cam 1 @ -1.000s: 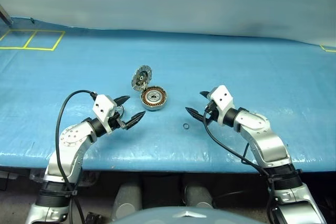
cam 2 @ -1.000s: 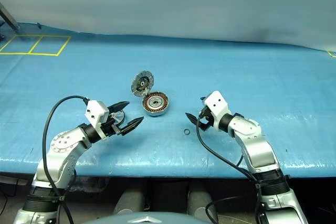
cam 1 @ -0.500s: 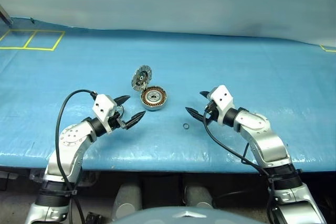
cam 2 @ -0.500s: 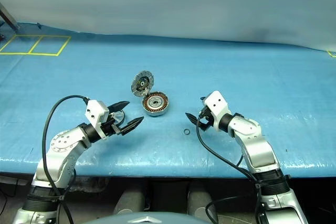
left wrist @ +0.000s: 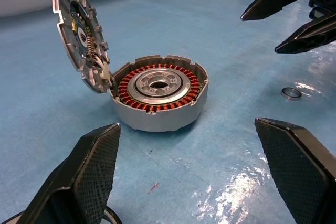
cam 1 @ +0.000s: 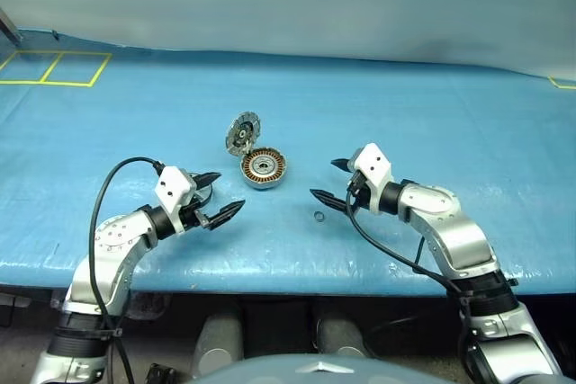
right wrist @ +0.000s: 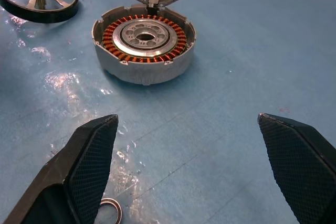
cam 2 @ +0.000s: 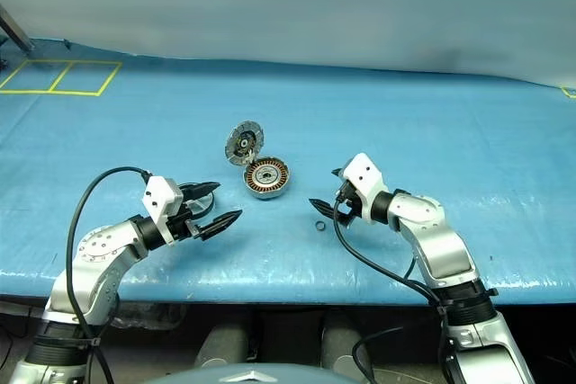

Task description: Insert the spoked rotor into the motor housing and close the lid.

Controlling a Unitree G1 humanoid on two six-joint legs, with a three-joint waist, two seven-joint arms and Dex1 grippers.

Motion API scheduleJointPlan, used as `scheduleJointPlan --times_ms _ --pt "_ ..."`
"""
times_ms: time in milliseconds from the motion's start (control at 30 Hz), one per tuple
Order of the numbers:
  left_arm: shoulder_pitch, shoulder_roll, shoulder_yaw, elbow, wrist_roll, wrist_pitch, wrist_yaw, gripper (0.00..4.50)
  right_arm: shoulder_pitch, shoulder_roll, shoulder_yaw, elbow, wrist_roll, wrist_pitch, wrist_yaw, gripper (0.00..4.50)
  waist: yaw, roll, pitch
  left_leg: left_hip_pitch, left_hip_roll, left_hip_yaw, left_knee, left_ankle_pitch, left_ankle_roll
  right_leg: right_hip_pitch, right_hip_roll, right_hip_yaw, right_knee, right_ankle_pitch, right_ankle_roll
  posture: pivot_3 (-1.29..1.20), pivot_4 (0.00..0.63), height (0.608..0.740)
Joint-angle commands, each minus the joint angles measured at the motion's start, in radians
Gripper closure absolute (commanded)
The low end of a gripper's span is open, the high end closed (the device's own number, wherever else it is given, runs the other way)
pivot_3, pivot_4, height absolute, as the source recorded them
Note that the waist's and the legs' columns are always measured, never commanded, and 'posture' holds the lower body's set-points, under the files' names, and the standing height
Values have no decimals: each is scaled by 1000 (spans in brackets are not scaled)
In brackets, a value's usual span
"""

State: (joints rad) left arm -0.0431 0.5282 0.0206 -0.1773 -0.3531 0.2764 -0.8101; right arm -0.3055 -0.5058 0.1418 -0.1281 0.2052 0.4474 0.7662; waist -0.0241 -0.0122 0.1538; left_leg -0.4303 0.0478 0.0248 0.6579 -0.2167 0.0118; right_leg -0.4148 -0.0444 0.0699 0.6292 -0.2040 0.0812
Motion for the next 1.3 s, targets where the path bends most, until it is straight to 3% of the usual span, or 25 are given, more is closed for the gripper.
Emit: scheduleJointPlan --times_ms 33,233,400,533,667,800,1000,1300 --pt "-23 19 9 -41 -9 -1 -15 19 -25 -31 28 -28 -13 7 39 1 1 0 0 0 0 0 0 0 0 0 0 0 0 0 0 0 150 740" --pt "-24 27 4 -41 -8 -2 -21 19 -47 -35 42 -46 -17 1 46 1 2 0 0 0 0 0 -1 0 0 0 0 0 0 0 0 0 150 740" --pt "-28 38 -7 -38 3 0 -28 19 -173 -107 182 27 -171 -47 121 1 -5 0 0 0 0 1 0 0 0 0 0 0 0 0 0 0 150 740" --pt "-38 48 -18 -35 12 0 -32 19 -366 -134 352 89 -305 -112 275 1 -7 0 1 0 0 1 0 0 0 -1 0 0 0 0 0 0 150 740" --pt "-31 57 -31 -42 25 3 -33 19 -551 -83 481 178 -400 -158 397 1 -13 1 1 0 2 2 -1 0 0 -2 0 -1 1 0 -2 0 150 740" --pt "-9 61 -28 -59 25 2 -31 19 -676 8 543 308 -471 -212 427 1 -9 1 1 0 2 2 -3 0 0 -3 1 -1 1 0 -3 0 150 740" --pt "25 61 1 -78 7 -4 -25 19 -747 122 560 499 -513 -292 422 1 -5 1 1 -1 2 2 -4 0 -1 -4 0 -2 1 0 -3 0 150 740" --pt "69 51 12 -107 6 -5 1 19 -777 207 548 671 -546 -383 433 1 -11 1 1 0 3 3 -4 0 -1 -4 1 -2 3 -1 -4 0 150 740"
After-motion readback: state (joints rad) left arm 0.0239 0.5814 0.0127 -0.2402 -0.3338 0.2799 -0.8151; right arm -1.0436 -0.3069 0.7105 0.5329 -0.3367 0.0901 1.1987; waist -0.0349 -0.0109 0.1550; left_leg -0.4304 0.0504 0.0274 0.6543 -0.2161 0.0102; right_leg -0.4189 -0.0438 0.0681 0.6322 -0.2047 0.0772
